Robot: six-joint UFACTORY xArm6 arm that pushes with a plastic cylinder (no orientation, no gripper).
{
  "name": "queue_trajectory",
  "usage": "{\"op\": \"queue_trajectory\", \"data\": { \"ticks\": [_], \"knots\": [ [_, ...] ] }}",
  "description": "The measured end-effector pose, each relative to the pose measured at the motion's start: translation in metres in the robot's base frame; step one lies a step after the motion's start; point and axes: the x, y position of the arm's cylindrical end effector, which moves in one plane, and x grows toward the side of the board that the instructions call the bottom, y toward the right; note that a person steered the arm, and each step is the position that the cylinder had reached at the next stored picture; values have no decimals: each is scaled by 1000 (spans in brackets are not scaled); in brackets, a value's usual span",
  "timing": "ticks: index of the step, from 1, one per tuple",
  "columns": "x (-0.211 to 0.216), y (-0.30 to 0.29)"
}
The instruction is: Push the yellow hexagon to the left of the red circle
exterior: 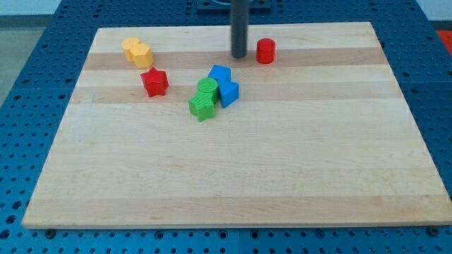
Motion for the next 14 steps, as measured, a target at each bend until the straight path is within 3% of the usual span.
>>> {"op": "queue_trajectory", "data": {
  "ticks": [1,3,5,6,9,12,14],
  "knots": [
    [-1,-36],
    [-86,-101],
    [-79,-228],
    [-67,-250],
    [7,-204],
    [45,-102],
    [43,-180]
  ]
}}
